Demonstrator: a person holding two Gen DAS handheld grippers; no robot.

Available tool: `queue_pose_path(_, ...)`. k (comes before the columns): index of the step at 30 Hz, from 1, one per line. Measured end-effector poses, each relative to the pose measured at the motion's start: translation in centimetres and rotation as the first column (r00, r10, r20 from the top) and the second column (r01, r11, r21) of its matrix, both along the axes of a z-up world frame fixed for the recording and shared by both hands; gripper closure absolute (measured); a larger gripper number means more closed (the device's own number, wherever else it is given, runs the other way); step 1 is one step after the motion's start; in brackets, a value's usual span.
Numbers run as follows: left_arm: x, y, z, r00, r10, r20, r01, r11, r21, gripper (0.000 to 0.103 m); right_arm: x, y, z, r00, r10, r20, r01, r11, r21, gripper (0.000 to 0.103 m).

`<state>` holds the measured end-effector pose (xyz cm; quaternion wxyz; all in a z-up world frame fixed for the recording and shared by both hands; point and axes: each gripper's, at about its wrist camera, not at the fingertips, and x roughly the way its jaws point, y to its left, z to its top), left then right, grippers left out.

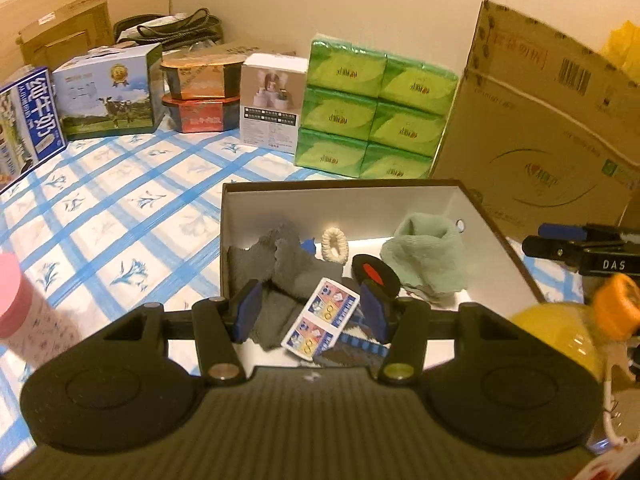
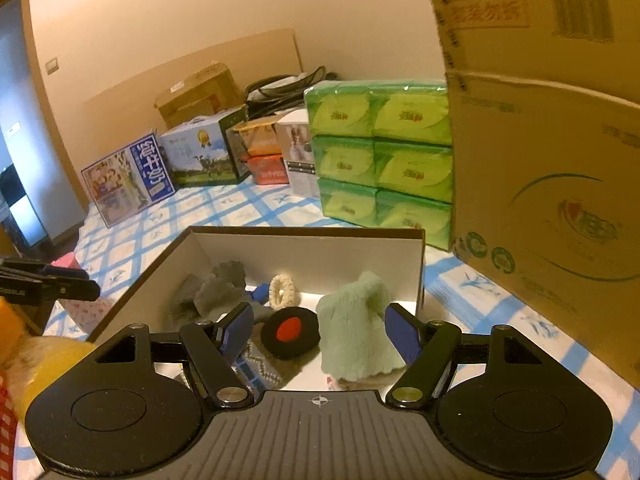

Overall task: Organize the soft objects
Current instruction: 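Open both grippers to drop the scrunchie and pad into the box, then move both grippers back toward the beige sock on the sheet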

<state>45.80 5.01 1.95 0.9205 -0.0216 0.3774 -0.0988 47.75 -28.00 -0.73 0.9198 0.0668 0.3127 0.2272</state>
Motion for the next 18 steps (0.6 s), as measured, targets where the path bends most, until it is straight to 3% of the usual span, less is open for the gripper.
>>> queue_pose_path(18, -11.8, 1.4, 5.3, 0.993, 0.088, 0.081, -0.085, 0.995, -0.05, 0.052, -11.4, -0.7, 4.0, 0.998, -0.044, 0.041, 0.04, 0.995, 0.088, 0.03)
